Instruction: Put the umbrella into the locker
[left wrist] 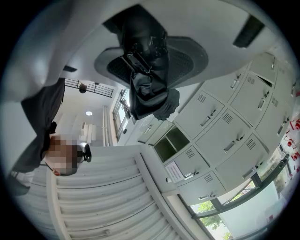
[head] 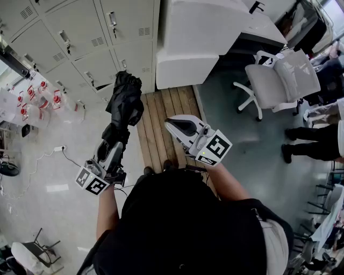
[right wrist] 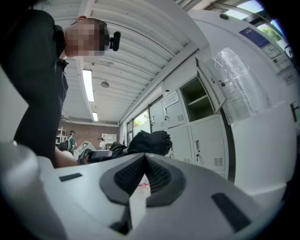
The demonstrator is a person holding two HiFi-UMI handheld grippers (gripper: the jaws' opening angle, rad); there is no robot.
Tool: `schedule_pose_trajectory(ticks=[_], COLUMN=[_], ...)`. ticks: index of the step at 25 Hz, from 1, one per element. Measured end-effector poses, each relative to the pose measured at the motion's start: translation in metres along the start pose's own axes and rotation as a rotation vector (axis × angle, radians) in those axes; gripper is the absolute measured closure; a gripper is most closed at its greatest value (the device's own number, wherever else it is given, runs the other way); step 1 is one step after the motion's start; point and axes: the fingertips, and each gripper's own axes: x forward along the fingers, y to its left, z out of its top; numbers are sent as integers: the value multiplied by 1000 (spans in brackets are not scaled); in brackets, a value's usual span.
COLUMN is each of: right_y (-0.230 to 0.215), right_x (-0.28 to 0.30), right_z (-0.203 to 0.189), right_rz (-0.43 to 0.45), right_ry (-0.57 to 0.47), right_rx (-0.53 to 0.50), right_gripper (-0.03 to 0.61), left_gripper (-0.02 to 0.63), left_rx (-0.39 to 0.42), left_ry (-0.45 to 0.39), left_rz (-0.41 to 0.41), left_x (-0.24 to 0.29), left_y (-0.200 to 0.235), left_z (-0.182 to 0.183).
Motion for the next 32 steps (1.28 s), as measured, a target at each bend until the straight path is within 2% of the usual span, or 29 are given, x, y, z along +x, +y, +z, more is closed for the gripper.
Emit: schedule_pose_trajectory(ticks=[6,19,32], right_y=[12,48,44], right_x=[13,30,28], right_z=[-3,-10,-17], right_rz=[7,13,-29], right_ry=[11,5,-2], right_rx=[9,32,57], right_gripper=[568,568,566], left_gripper=[394,394,394], left_rx=[-8,-34,-46], left_ry=[24,9,-8], left_rz=[-9,-35,-33], left_x=[-9,-41,-49], left_y=[1,9,12], left_z=[1,8,11])
